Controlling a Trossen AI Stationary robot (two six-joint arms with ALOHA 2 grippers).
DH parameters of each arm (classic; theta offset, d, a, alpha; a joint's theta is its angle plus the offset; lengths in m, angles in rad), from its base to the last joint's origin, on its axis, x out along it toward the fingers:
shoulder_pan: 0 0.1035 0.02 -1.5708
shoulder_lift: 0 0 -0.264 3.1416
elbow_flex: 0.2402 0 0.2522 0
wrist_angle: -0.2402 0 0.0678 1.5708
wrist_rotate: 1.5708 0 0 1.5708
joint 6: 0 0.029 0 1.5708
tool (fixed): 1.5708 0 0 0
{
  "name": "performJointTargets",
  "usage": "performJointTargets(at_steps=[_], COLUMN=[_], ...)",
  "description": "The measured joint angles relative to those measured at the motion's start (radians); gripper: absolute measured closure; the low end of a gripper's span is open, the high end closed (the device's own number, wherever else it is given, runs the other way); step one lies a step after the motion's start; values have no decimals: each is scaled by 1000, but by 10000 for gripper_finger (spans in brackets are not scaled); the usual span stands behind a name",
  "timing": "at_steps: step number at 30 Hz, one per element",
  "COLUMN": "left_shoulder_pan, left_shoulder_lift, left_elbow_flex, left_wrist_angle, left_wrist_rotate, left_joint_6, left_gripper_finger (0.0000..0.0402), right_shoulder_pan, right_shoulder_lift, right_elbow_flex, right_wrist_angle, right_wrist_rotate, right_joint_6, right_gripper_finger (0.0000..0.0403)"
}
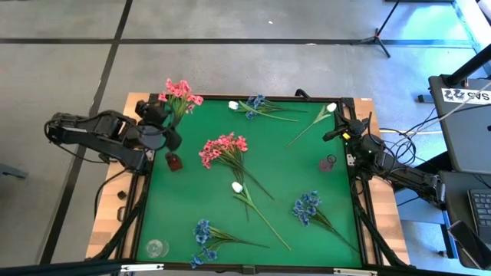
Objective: Sort flowers into vase by color
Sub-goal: Put the top left pink flower into the red vase
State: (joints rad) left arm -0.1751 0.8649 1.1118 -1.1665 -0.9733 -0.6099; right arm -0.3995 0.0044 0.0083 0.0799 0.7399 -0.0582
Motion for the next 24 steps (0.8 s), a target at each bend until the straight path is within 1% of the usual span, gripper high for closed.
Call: performJointTargets(at_steps=[2, 7, 10, 13, 15, 17, 19, 24], left_shoulder_pan=[12, 76, 116, 141, 142, 142, 142, 142], left_shoulder_lift=[18, 89, 125, 141, 136, 123, 106, 58], left_elbow_flex=[0, 0, 0, 0, 0, 0, 0, 0], left_wrist_angle=[25, 58, 85, 85, 85, 84, 84, 84], left_wrist_rotate=[-16, -25, -47, -53, -64, -65, -66, -51], left_joint_6=[1, -12, -13, -31, -61, -87, -98, -120], left_gripper_finger=[224, 225, 225, 227, 237, 256, 283, 374], right_shoulder_pan=[0, 0, 0, 0, 0, 0, 0, 0], right_shoulder_lift=[0, 0, 0, 0, 0, 0, 0, 0], right_elbow_flex=[0, 0, 0, 0, 0, 0, 0, 0], right_wrist_angle=[0, 0, 0, 0, 0, 0, 0, 0], right_wrist_rotate=[0, 0, 0, 0, 0, 0, 0, 0], right_joint_6=[0, 0, 0, 0, 0, 0, 0, 0], right_gripper_finger=[391, 391, 391, 391, 391, 391, 391, 391])
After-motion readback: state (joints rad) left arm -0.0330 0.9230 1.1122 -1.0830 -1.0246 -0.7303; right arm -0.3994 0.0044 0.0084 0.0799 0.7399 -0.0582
